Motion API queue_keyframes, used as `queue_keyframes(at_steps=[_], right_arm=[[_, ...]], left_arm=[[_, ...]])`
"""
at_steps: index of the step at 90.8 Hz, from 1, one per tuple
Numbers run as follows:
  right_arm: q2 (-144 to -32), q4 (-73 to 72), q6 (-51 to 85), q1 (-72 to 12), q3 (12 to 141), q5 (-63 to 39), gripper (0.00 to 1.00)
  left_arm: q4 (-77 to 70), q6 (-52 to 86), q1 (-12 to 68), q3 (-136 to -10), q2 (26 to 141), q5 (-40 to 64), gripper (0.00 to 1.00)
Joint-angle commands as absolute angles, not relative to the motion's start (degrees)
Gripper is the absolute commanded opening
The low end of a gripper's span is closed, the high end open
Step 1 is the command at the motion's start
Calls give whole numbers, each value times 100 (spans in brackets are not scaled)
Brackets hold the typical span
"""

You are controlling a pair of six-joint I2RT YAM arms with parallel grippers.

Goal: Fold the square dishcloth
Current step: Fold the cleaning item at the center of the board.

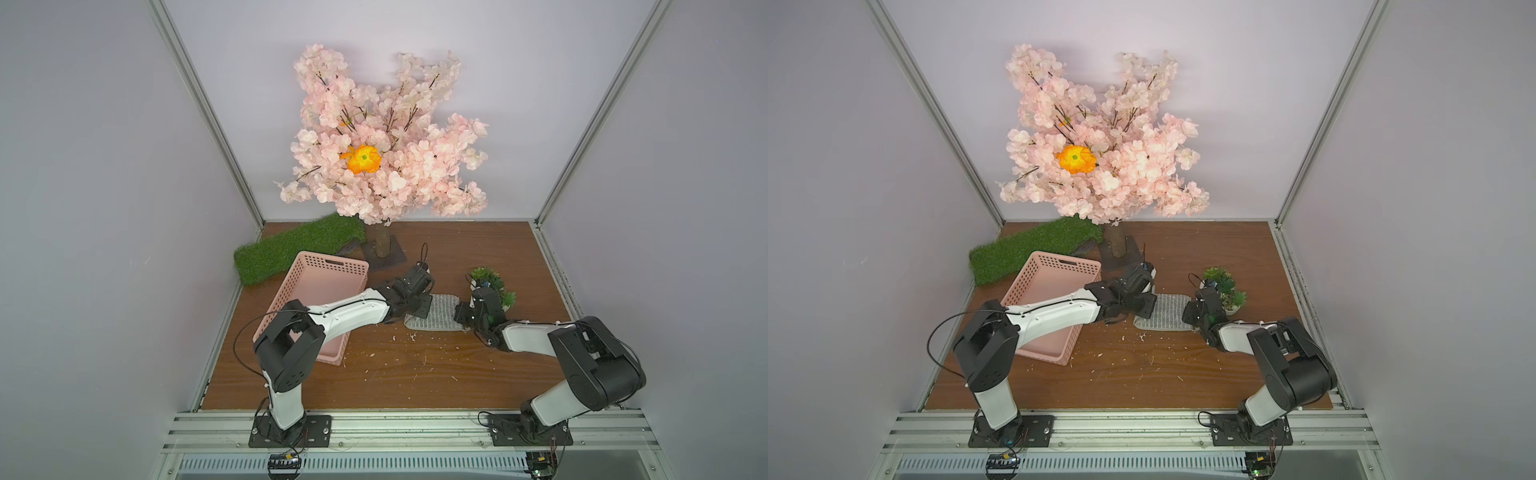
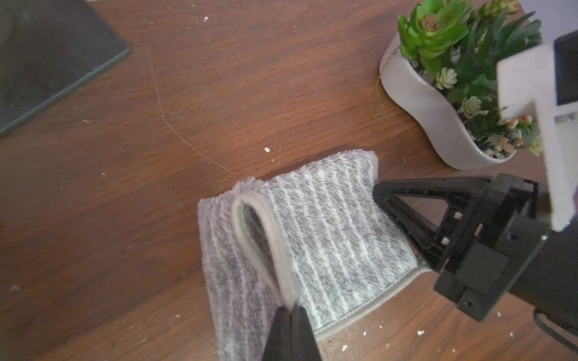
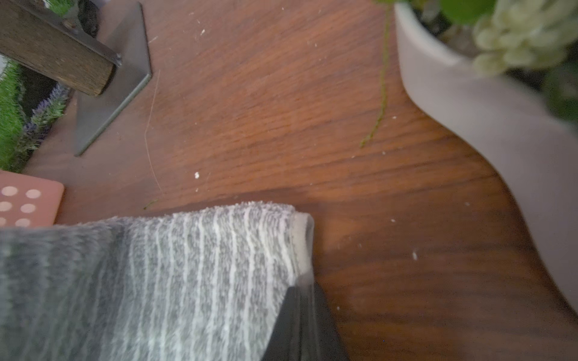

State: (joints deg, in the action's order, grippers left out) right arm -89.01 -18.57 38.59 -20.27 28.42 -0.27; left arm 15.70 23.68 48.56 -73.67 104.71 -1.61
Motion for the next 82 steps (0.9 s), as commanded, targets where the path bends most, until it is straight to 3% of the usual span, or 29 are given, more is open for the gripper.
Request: queue_keyframes(at_steps=[1,50,82], right_arm=[[-9075,-1961,3944,-2024,2850,-157,9],[-9313,-2566,4199,-2026,2752,-692,9],[-8956,-2060,4062,-2026,2862,-284,12]], left_arm=[[1408,2372,4914,-7583,10685,205,0],[717,3036,4913,-8086,11483,706,0],[470,3205,4914,-8156,11630,893,0]])
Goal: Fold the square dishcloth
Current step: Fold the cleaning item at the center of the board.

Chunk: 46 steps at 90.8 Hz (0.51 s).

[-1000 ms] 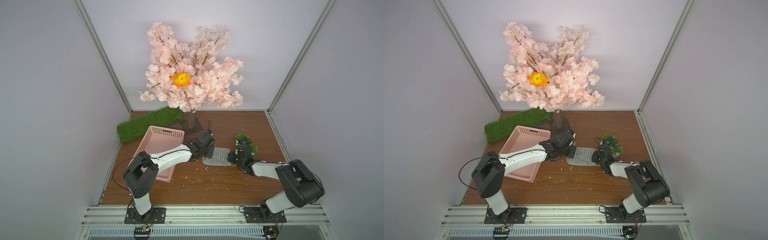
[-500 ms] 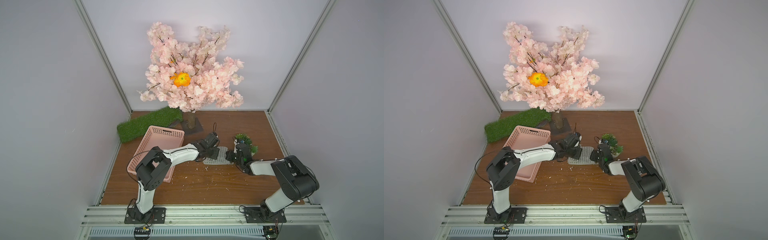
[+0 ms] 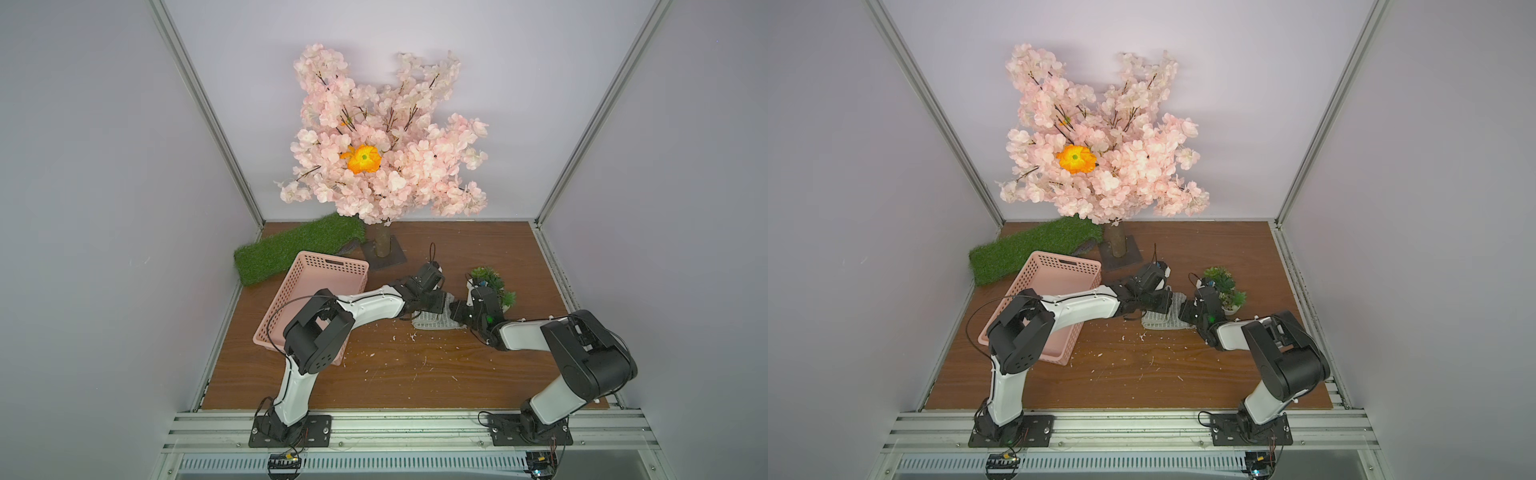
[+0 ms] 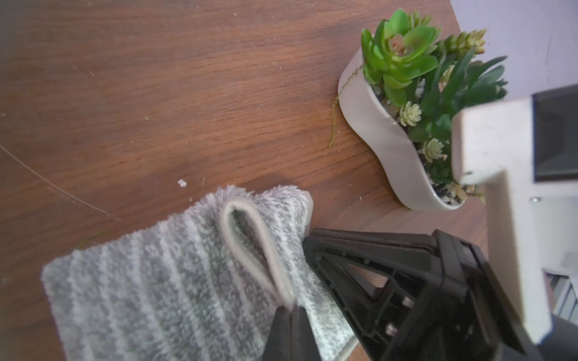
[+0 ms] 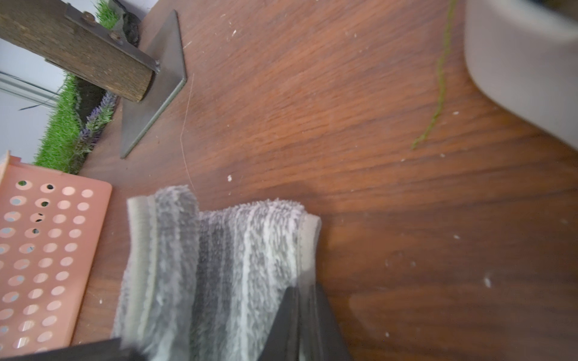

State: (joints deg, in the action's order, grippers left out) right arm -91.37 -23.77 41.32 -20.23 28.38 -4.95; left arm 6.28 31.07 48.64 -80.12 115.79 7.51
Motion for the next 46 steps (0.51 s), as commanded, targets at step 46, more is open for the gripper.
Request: queue_keyframes(at_steps=[46], right_arm=[[-8501,-1313,4123,-2000,3077,21,22]], left_arm=[[360,3284,4931,-8299,11680,890,0]])
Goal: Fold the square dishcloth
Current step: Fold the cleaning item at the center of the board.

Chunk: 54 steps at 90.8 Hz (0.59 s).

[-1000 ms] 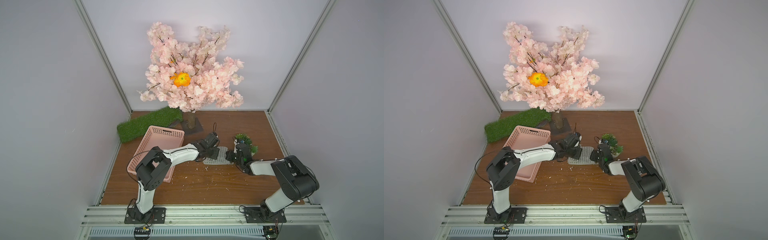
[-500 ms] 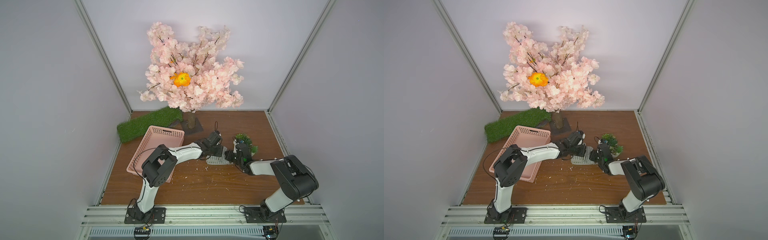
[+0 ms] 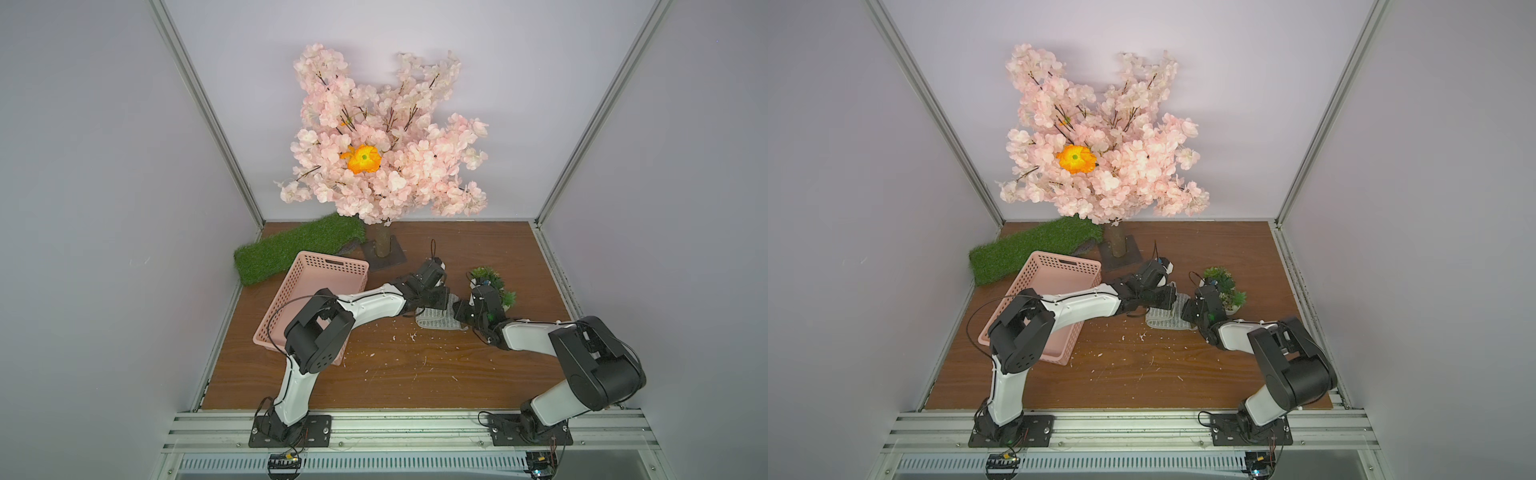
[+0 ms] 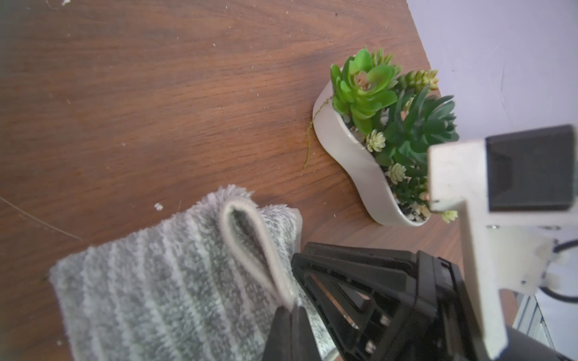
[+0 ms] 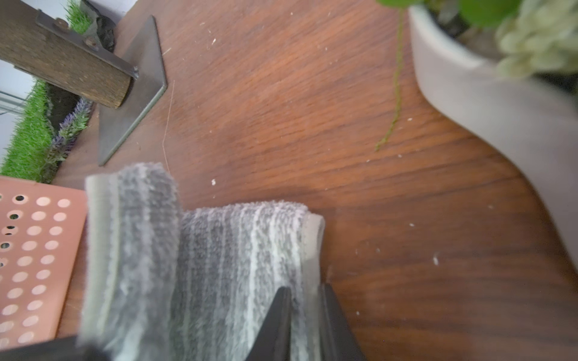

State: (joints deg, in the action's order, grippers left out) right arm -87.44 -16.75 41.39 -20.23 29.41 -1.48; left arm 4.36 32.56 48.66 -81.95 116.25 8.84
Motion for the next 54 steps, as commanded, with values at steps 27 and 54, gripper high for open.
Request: queue_keyframes(at_steps=[27,54], right_arm=[[-8344,-1010,4115,-1913,3155,17,24],[-8789,-1577,4187,-1666,2968,-636,21]], left_arm=[[360,3305,4953,-8397,11759,962,0],[360,3348,4987,-8434,11868,1068,0]])
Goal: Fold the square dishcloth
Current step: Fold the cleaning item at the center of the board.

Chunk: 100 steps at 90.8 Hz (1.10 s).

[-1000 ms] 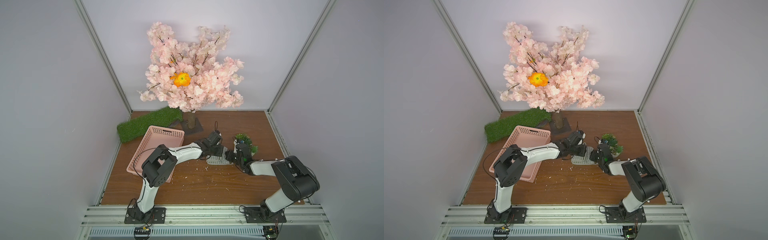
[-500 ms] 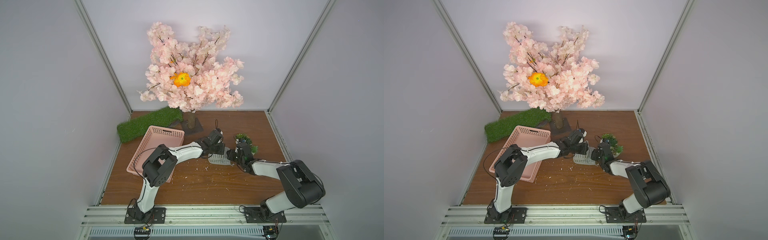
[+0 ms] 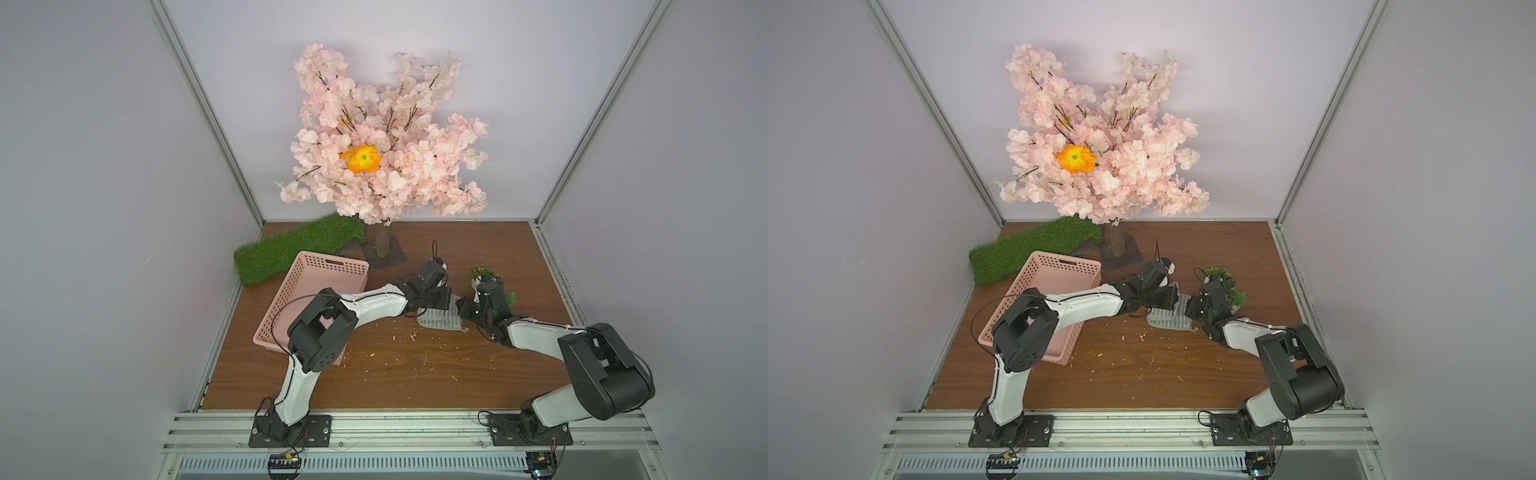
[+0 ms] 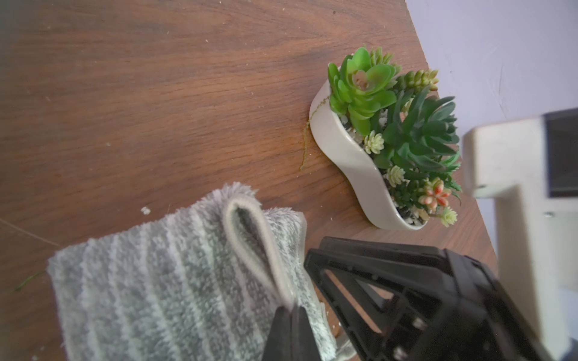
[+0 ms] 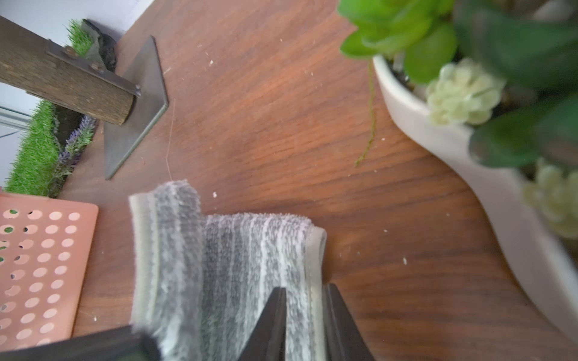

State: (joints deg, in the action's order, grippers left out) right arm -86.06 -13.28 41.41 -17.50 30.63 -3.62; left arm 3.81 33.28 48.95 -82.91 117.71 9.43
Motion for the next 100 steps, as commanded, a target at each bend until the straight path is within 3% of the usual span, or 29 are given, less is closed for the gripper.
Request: queue_keyframes(at_steps=[1,33,100], right_arm=[[-8802,-1602,4194,-1655,2961,-665,21],[-9076,-1784,4210,-1510,2887,-813,12],[-8978,-1758,4209,-1432,2925,-902,11]], left_arm=[[360,3353,4985,-8436,11871,1070,0],[374,3384,5102,-8789,12053,1233,0],[346,3608,5153,-9035,12629,1514,0]])
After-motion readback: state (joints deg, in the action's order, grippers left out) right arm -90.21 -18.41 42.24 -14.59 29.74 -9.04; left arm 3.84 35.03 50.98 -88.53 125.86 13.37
